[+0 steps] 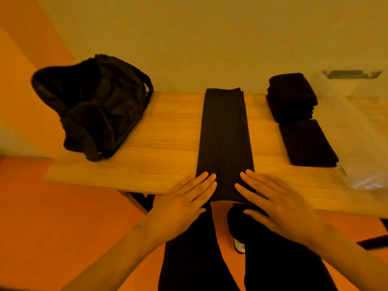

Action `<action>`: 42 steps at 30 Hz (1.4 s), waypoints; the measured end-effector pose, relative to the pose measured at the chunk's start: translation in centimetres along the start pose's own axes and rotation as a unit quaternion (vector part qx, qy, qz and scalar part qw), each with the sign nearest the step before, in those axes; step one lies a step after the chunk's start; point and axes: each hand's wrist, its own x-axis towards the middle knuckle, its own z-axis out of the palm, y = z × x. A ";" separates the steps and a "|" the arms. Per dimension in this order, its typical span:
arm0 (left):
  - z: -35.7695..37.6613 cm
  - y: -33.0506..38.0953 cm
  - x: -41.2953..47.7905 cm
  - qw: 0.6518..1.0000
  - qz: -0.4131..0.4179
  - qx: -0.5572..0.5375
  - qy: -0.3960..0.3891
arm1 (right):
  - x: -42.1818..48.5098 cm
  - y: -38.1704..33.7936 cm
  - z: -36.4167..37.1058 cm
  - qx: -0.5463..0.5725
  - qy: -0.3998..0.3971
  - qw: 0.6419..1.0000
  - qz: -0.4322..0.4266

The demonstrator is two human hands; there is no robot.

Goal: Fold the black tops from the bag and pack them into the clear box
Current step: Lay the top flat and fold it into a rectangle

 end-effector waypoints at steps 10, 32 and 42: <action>1.1 -1.0 -0.1 0.989 0.041 -0.044 0.136 | -0.7 0.0 0.2 0.019 0.137 0.990 -0.034; -8.6 -1.0 2.0 0.901 -0.057 -0.403 0.149 | 1.3 -0.3 -8.9 0.410 0.098 0.899 0.116; -4.0 -6.3 12.9 0.697 -0.470 -0.529 0.112 | 11.8 4.7 -3.1 0.462 0.082 0.794 0.387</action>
